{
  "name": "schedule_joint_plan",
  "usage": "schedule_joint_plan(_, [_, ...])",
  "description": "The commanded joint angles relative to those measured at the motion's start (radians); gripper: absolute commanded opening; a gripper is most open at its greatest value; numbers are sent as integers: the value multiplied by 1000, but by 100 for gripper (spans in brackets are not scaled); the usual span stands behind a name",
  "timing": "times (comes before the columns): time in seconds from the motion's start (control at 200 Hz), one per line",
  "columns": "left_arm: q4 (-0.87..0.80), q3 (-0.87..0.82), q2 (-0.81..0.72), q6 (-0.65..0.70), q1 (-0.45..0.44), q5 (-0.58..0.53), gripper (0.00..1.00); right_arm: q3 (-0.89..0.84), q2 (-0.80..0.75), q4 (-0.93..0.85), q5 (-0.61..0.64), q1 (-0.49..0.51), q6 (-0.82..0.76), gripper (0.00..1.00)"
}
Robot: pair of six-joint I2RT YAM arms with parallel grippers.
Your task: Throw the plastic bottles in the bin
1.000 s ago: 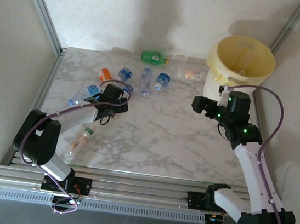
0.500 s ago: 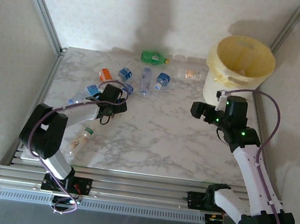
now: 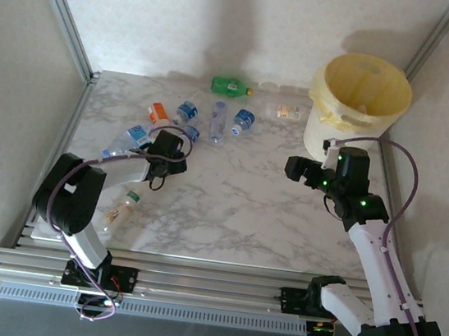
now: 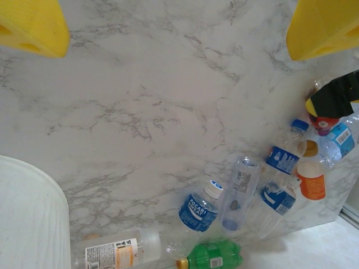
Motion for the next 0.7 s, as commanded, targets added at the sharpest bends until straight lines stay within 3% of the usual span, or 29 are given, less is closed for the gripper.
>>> schedule_joint_plan(0.0, [2, -35, -85, 16, 6, 16, 68, -6, -12, -4, -13, 9, -9, 99])
schedule_joint_plan(0.225, [30, -107, -296, 34, -46, 60, 67, -23, -11, 10, -61, 11, 38, 99])
schedule_joint_plan(0.505, [121, -103, -514, 150, -246, 90, 65, -62, -29, 82, -201, 20, 144, 99])
schedule_joint_plan(0.691, [256, -107, -583, 266, -371, 179, 65, -78, -50, 157, -313, 39, 243, 98])
